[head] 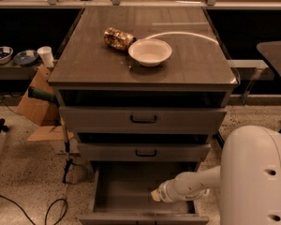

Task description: Open bottom drawer

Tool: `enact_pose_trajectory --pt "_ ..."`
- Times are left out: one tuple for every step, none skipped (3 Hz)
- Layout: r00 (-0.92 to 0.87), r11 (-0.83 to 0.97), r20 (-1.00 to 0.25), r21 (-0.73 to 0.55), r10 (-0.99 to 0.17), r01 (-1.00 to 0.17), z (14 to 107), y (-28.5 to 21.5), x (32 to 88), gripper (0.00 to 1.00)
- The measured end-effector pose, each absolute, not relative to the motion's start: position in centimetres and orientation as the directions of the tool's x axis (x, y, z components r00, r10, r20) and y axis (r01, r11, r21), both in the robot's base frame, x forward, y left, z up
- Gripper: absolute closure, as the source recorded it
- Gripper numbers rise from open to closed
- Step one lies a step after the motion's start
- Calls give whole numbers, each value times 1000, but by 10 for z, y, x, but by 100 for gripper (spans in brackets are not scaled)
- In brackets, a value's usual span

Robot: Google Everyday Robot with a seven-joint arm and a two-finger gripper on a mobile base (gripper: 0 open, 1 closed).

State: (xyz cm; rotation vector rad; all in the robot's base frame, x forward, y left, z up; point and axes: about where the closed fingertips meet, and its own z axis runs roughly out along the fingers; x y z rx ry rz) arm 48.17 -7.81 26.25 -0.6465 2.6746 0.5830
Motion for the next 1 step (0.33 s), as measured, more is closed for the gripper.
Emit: enact_pose_trajectory --pt "-844 814 -400 309 -358 -492 262 -78 482 100"
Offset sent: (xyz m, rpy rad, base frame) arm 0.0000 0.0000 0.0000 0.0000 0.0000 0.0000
